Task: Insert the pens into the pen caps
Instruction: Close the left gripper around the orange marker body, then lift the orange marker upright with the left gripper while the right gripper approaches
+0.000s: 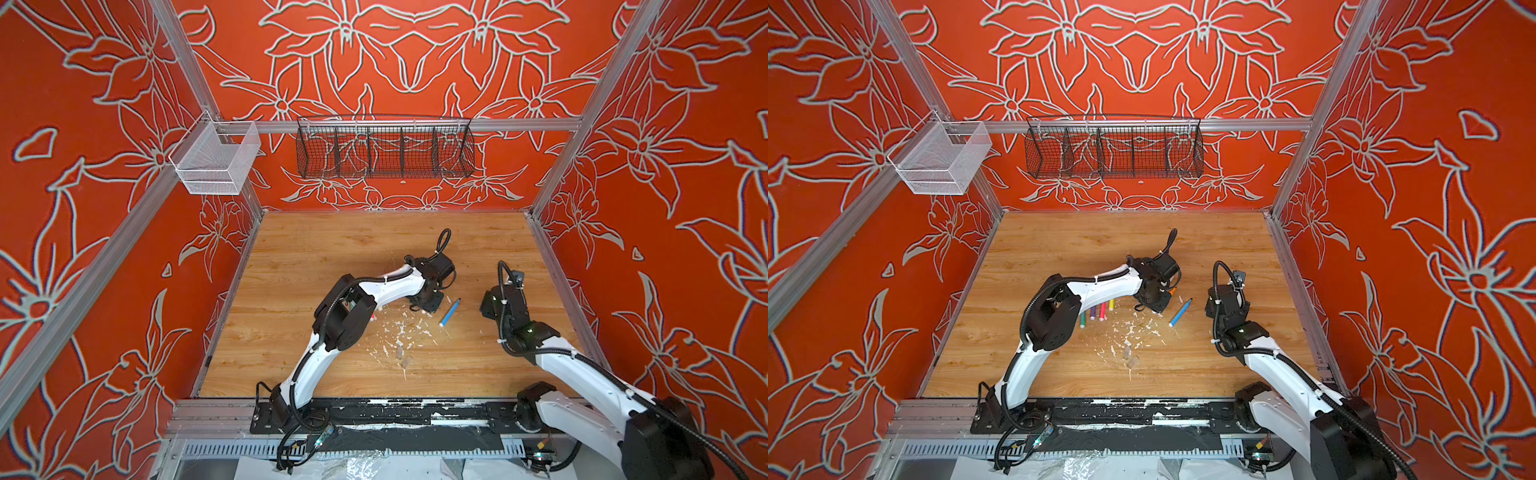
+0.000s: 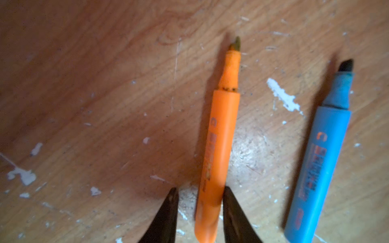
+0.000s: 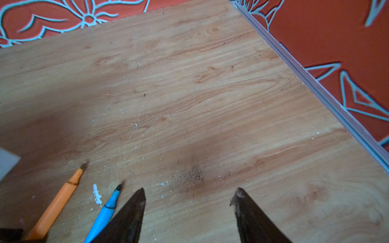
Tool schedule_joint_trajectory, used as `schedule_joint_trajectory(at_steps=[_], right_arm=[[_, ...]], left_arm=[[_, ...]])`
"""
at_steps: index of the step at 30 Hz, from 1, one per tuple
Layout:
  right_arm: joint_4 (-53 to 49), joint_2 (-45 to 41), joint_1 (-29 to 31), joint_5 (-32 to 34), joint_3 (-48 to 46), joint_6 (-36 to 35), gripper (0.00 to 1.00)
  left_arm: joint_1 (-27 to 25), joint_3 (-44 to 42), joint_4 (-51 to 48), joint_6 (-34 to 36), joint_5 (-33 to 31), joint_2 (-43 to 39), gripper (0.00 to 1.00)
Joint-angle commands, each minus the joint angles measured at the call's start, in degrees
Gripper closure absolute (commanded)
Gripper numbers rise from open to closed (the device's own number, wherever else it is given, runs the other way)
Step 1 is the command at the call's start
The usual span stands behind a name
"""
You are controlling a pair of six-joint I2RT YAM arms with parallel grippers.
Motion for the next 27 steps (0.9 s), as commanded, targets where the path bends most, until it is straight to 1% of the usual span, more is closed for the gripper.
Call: schedule_joint_trajectory(at_steps=[1, 4, 9, 15, 18, 21, 27], right_arm=[[-0.1, 0.1, -0.3, 0.4, 1.5, 0.1, 0.31], [-0.1, -0.3, -0.3, 0.2, 1.3, 0.0, 0.31], [-0.4, -1.2, -0.3, -0.2, 0.9, 0.1, 0.31], [-0.2, -3.5, -0.3, -0.5, -0.4, 0.1, 0.31], [0.3, -3.5, -0.3, -0.5, -0.6, 0.1, 0.31], [0.2, -1.6, -0.3, -0.5, 0.5, 0.0, 0.31], [-0.6, 1.4, -0.3, -0.1, 2.5, 0.3, 0.31]], left_arm=[[-0.3, 0.9, -4.8, 0.4, -0.9, 2.6, 0.73], [-0.3, 1.6, -5.7, 0.3, -1.4, 3.2, 0.80], [-0.3, 1.6, -5.9, 0.4, -2.1, 3.1, 0.87], [-0.3, 1.7, -6.1, 0.7, -0.2, 3.2, 0.98], [-0.2, 0.9, -5.4, 1.2, 0.6, 2.6, 1.00], [-0.1, -0.4, -4.1, 1.4, 0.8, 1.2, 1.00], [0.7, -8.1, 3.6, 1.9, 2.2, -6.0, 1.00]])
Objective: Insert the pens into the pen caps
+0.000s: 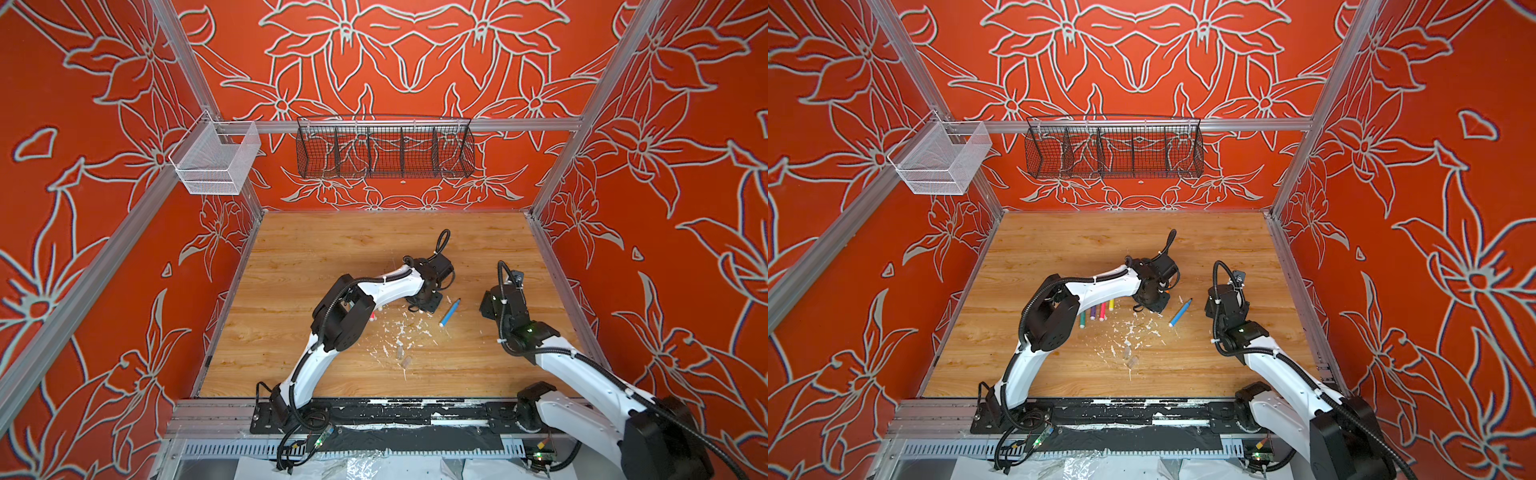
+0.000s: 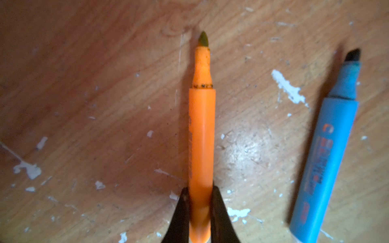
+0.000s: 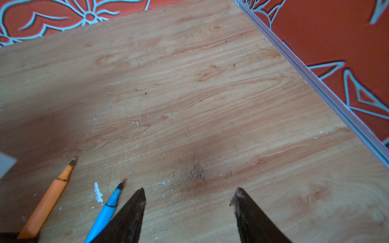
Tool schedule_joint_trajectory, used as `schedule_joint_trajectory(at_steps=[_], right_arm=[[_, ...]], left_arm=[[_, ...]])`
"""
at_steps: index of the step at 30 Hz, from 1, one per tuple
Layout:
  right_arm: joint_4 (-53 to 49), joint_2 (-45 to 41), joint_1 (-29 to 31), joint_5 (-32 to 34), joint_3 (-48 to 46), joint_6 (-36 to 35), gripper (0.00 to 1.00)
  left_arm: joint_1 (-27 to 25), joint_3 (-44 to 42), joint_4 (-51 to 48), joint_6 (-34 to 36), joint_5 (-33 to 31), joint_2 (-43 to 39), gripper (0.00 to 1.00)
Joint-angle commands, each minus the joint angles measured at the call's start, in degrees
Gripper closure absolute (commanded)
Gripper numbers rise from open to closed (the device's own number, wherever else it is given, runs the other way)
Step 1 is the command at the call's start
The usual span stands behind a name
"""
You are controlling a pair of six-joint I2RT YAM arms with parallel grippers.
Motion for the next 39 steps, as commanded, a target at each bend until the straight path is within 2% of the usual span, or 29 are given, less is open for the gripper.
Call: schedule_joint_trajectory(at_steps=[1, 4, 8, 13, 17, 23, 28, 31, 39], right_arm=[[-0.7, 0.5, -0.2, 0.5, 2.5, 0.3, 0.31], [-4.3, -0.5, -0.1, -2.1, 4.9, 2.2, 0.36], [-5.0, -4.8, 0.2, -13.7, 8.8, 6.6, 0.38], [-2.0, -5.9, 3.7, -21.2, 15.2, 11.3, 0.38], [3.0, -5.2, 7.7, -25.2, 14.8, 15.3, 0.37], [6.8, -3.6, 14.7, -27.0, 14.2, 17.6, 0.36], [8.8, -3.7, 15.8, -26.7, 12.9, 19.0, 0.34], [9.4, -2.6, 16.0, -28.7, 13.2, 19.5, 0.34], [10.7, 2.3, 18.7, -30.8, 15.6, 19.0, 0.34]], left_arm=[[0.6, -5.5, 3.0, 1.1, 0.8, -5.4, 1.00], [0.7, -12.0, 9.3, 1.2, -0.4, -11.5, 1.00], [0.7, -18.9, 16.1, 1.2, -1.9, -18.4, 1.00], [0.7, -28.5, 25.8, 1.3, -3.5, -27.2, 1.00], [0.7, -35.4, 32.9, 2.4, -4.8, -32.9, 1.00], [0.6, -42.9, 41.5, 4.0, -1.8, -38.7, 1.00], [0.5, -47.5, 46.5, 5.7, 1.2, -42.8, 1.00], [0.3, -50.1, 49.5, 6.4, 3.0, -45.2, 1.00], [-0.4, -51.9, 51.3, 7.9, 4.9, -47.2, 1.00]])
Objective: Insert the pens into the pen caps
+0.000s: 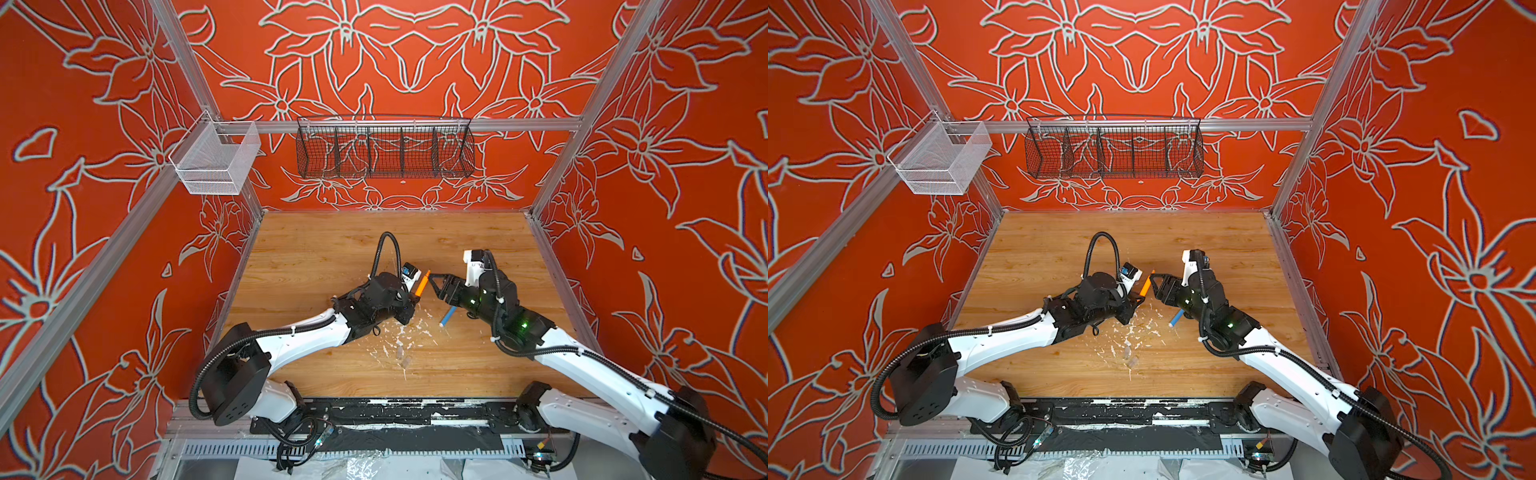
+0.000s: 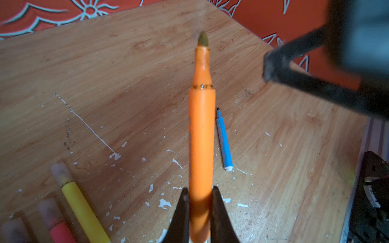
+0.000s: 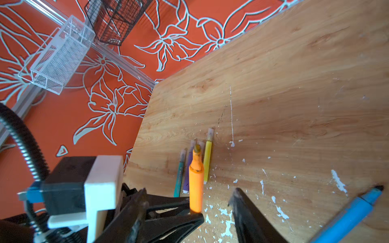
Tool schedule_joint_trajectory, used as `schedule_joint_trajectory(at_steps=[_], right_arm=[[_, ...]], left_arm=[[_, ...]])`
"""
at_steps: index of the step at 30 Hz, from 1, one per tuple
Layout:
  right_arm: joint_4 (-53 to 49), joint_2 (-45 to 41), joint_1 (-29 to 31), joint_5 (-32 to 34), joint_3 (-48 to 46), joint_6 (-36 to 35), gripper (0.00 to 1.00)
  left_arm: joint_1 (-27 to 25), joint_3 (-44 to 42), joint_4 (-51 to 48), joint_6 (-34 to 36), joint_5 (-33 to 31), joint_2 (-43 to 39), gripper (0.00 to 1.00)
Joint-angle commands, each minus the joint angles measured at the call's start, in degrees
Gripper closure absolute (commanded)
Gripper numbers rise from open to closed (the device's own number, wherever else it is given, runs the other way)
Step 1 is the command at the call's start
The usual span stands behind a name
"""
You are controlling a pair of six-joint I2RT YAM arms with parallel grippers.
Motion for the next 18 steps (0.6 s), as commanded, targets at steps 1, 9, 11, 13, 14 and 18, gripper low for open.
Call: schedule_joint_trajectory(at_steps=[1, 9, 11, 13, 14, 18], right_arm=[[2.3, 1.5, 1.1, -1.6, 2.2, 0.6, 0.34], [2.8, 4.5, 1.5, 0.4, 2.8, 0.4, 0.39], [2.8, 4.7, 1.5, 1.1, 2.8, 0.2, 0.43], [2.7, 4.9, 1.5, 1.9, 2.7, 0.1, 0.47], [2.7, 5.0, 1.5, 2.1, 2.8, 0.0, 0.49], [2.8, 5.4, 1.5, 2.3, 2.9, -0.2, 0.62]], left_arm=[[-0.6, -0.8, 2.9, 1.9, 1.9, -1.6, 1.00], [-1.0, -4.0, 6.9, 3.0, 5.6, -4.5, 1.00], [-1.0, -4.9, 7.8, 3.1, 6.1, -5.3, 1.00], [-1.1, -5.6, 8.8, 3.4, 7.1, -5.8, 1.00], [-1.2, -5.7, 8.9, 3.6, 7.3, -5.9, 1.00], [-1.3, -5.4, 8.5, 4.0, 7.9, -5.8, 1.00]])
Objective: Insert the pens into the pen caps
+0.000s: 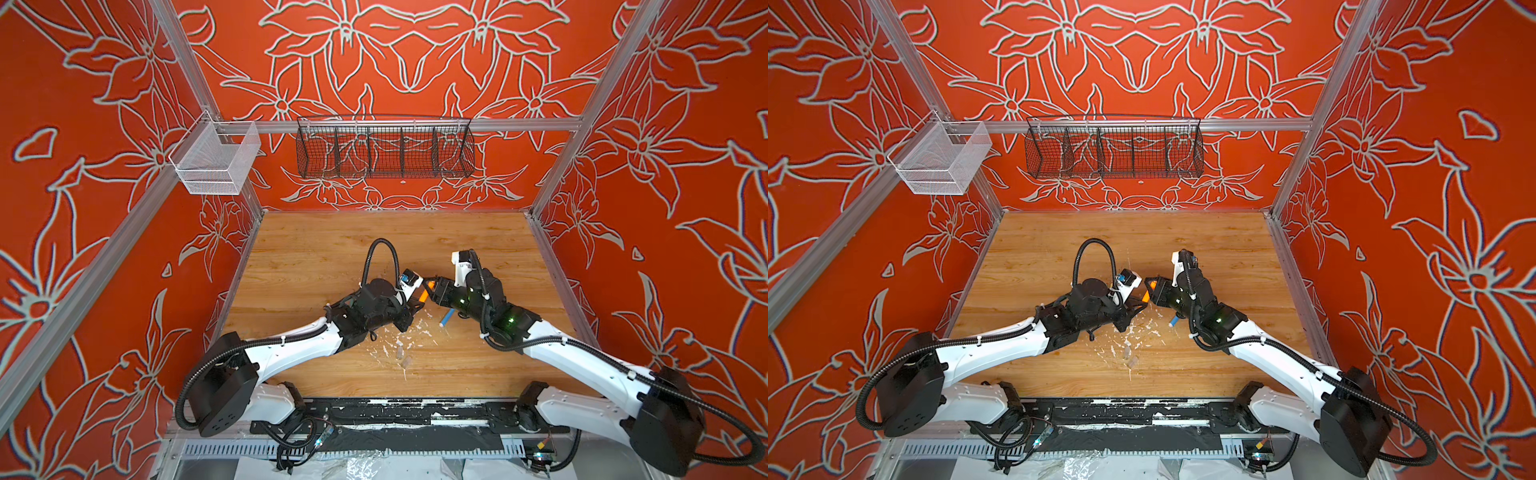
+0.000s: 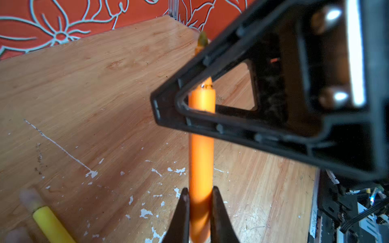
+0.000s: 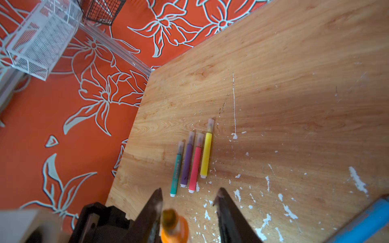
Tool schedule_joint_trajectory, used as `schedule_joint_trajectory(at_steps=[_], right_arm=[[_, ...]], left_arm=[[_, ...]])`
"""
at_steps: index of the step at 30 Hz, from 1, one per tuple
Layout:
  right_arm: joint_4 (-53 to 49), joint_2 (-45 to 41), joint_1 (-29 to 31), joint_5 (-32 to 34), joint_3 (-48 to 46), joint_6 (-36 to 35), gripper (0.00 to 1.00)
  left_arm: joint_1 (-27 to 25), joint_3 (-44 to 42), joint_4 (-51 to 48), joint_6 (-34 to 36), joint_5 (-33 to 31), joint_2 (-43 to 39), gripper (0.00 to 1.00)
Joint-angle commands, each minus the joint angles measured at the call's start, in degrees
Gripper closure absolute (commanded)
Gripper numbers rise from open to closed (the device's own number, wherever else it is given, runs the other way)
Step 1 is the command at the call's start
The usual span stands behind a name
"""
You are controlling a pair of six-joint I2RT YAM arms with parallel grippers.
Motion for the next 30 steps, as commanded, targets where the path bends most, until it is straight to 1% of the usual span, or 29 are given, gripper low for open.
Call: schedule_joint_trajectory(at_steps=[1, 4, 5, 6, 7, 8, 9, 10, 14, 25, 28, 30], right_arm=[[1.1, 0.5, 0.2, 1.4, 2.0, 0.4, 0.67], [1.2, 0.8, 0.2, 0.6, 2.1, 0.6, 0.83], [1.2, 0.9, 0.2, 0.2, 2.1, 1.0, 0.86], [1.4, 0.9, 0.3, -0.3, 2.2, 1.3, 0.90], [1.5, 1.1, 0.3, -0.8, 2.2, 1.6, 0.93], [1.6, 1.2, 0.4, -1.2, 2.2, 1.9, 0.95], [1.7, 1.2, 0.6, -1.6, 2.2, 2.2, 0.97], [1.8, 1.3, 0.8, -1.8, 2.2, 2.4, 0.99], [2.7, 1.3, 2.1, -1.9, 1.9, 3.2, 1.00], [4.7, 0.7, 5.5, -1.5, 1.2, 4.1, 1.00], [4.8, 0.3, 5.7, -0.8, 1.0, 4.0, 1.00], [4.7, -0.3, 5.7, -0.4, 0.6, 3.9, 1.00]], left_arm=[[-0.4, 0.0, 2.4, 1.4, 1.8, -1.2, 1.00], [-0.4, 0.0, 2.2, 1.4, 1.8, -1.2, 1.00], [-0.4, 0.1, 2.0, 1.2, 1.4, -1.2, 1.00], [-0.4, 0.3, 1.9, 1.0, 1.2, -1.0, 0.96], [-0.4, 0.4, 1.8, 0.8, 1.1, -0.9, 0.86], [-0.4, 0.5, 1.8, 0.7, 1.1, -0.6, 0.79], [-0.4, 0.8, 1.5, 0.6, 1.1, -0.4, 0.72], [-0.4, 1.1, 1.1, 0.5, 1.1, -0.1, 0.67], [-0.4, 2.0, 0.2, 0.3, 0.7, 0.6, 0.60], [-0.4, 1.9, 0.1, -0.1, 0.0, 0.6, 0.58], [-0.4, 1.8, 0.2, -0.1, 0.0, 0.4, 0.59], [-0.4, 1.7, 0.3, -0.1, 0.0, 0.4, 0.63]])
